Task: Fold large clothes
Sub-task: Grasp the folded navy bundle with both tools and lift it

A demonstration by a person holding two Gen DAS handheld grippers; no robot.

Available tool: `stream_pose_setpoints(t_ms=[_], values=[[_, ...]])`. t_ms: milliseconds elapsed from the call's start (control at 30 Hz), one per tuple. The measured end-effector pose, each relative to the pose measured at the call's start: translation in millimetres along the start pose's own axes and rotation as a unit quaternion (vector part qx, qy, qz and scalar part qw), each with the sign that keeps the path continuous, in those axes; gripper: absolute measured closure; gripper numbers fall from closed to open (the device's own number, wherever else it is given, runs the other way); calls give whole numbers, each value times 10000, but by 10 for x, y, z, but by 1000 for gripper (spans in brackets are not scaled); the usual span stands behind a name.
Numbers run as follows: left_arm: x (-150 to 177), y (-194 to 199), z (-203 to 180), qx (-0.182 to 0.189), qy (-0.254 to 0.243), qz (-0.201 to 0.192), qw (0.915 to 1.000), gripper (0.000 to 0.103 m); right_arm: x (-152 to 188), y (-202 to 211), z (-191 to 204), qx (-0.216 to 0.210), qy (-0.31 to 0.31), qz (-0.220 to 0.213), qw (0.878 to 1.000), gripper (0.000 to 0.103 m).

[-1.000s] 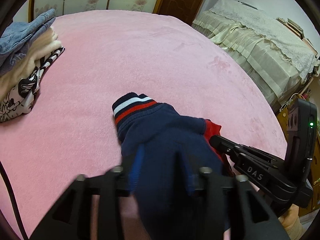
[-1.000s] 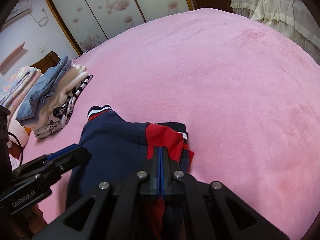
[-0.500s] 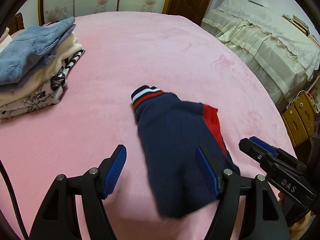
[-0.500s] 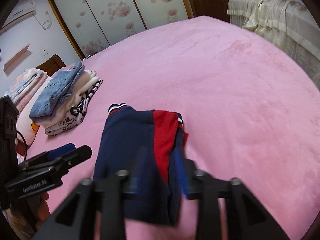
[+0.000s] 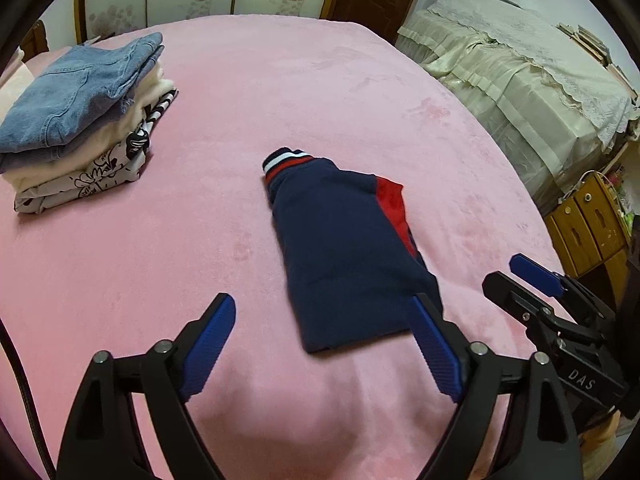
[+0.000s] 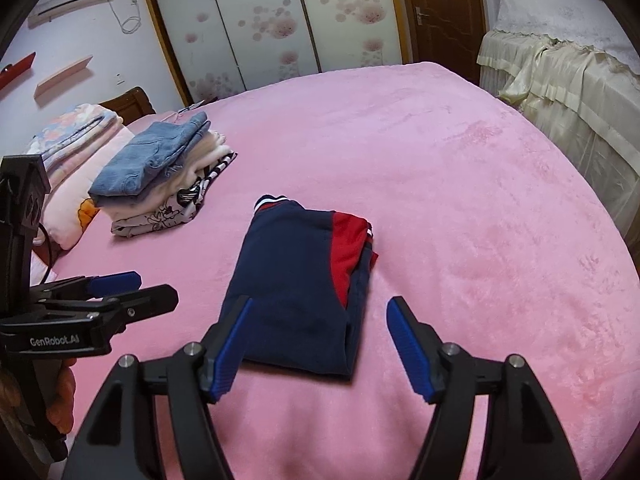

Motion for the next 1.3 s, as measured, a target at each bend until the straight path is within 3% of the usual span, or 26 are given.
stream_pose_setpoints(t_ms=[67, 267, 500, 767, 1167, 1300], values=[[-30, -15, -6, 89, -20, 86, 9999, 15, -38, -15, -22, -76, -60, 160, 9998, 28], [-111, -164, 55, 458, 32, 370, 9983, 15, -201, -130, -167, -213, -397, 594, 9972, 28], [-158, -570, 252, 958, 311, 754, 9921, 15, -300, -540, -389, -328, -986, 1423, 9843, 28], [-46, -1144, 423, 1687, 709, 856, 9794, 15, -190, -1020, -592, -696, -1318, 1733, 9735, 28], [-13, -1582, 380, 2050, 751, 698, 9734, 17, -100, -1641, -763, -1849, -2011, 2073, 9394, 29], [-24, -1651, 382, 2031, 764, 675, 9738, 23, -61, -1735, -695, -2138, -2065, 2037, 9328, 45]])
Point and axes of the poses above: each gripper's, at about its wrist camera, not at the fingertips, and y roughly against the way its jaws point, z to its left, x to its underside, the point moved 1 cm from there along -y, roughly the way its jaws point, and after that the axes turned 15 degrees about -y, right-handed, at the moved point
